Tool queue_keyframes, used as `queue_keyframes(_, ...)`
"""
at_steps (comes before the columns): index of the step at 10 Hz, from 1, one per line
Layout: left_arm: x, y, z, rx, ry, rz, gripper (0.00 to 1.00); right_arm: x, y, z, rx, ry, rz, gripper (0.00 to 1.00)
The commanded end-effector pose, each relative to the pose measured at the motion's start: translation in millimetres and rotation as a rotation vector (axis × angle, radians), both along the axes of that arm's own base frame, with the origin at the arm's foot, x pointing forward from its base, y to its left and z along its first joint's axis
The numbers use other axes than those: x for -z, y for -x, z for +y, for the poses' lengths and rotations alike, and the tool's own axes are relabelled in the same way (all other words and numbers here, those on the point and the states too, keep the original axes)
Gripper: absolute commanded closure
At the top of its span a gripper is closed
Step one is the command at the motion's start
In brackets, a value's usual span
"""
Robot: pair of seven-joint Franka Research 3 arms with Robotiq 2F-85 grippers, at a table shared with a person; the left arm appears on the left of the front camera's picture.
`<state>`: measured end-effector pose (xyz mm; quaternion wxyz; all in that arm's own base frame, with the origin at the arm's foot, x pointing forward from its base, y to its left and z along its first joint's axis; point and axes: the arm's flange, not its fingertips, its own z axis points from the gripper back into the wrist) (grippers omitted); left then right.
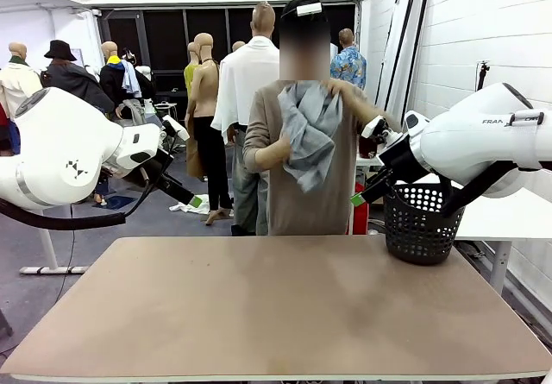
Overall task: Fold the training pants.
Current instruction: Grab both ends of the Training pants handed by a person.
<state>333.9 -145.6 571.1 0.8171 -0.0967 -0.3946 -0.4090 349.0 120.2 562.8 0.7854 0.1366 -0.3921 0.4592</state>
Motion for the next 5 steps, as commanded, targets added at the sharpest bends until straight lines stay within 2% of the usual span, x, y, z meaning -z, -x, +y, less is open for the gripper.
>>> queue_keyframes(1, -0.2, 0.5, 1.2, 0.006, 0.007, 0.008, 0.0, 1.5, 0.1, 0.4, -0.006, -0.001, 0.007, 0.0)
queue_keyframes(5, -0.2, 0.5, 1.2, 0.006, 0.007, 0.008, 0.0, 1.5, 0.1, 0.4, -0.006, -0.001, 0.007, 0.0)
